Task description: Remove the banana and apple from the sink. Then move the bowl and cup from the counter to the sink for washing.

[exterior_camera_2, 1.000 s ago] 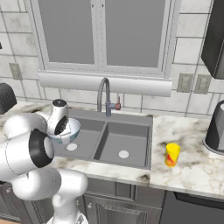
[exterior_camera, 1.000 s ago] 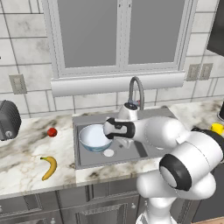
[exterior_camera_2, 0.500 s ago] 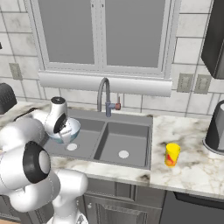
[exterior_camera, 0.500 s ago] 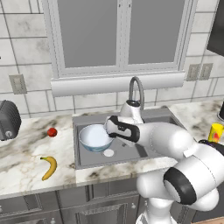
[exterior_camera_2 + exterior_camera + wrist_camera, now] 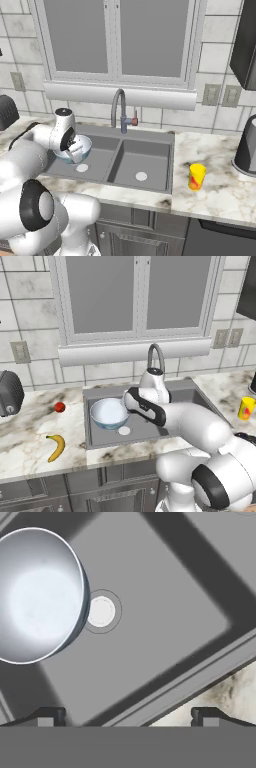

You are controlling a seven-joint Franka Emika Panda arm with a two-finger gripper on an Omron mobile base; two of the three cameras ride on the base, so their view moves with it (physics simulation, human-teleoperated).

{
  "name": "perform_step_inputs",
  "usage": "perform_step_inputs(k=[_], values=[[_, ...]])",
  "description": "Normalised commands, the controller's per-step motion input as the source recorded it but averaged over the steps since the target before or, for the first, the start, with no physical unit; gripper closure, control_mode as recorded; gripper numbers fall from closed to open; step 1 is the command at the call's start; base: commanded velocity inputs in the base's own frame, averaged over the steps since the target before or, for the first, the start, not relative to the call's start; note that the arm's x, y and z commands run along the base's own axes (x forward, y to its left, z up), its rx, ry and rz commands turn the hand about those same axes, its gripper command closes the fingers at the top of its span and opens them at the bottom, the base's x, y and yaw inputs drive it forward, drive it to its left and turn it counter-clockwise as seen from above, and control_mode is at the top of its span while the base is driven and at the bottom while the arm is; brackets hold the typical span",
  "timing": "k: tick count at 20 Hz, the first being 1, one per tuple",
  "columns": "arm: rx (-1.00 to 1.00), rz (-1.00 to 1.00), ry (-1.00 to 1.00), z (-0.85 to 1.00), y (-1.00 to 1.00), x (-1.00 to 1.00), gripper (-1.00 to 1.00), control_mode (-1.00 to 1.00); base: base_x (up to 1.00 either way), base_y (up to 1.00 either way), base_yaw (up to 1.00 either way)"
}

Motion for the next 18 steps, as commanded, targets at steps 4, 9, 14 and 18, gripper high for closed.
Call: perform_step_inputs(k=[4,9,14,18], values=[[-0.08,0.09,0.00,0.13,-0.12,-0.24,-1.00,-1.00,0.00,0.00,0.00],[-0.05,0.08,0.00,0.12,-0.15,-0.20,-1.00,-1.00,0.00,0.00,0.00],[-0.01,0.07,0.00,0.10,-0.19,-0.19,-1.00,-1.00,0.00,0.00,0.00],[0.00,0.08,0.00,0.10,-0.19,-0.18,-1.00,-1.00,0.00,0.00,0.00]])
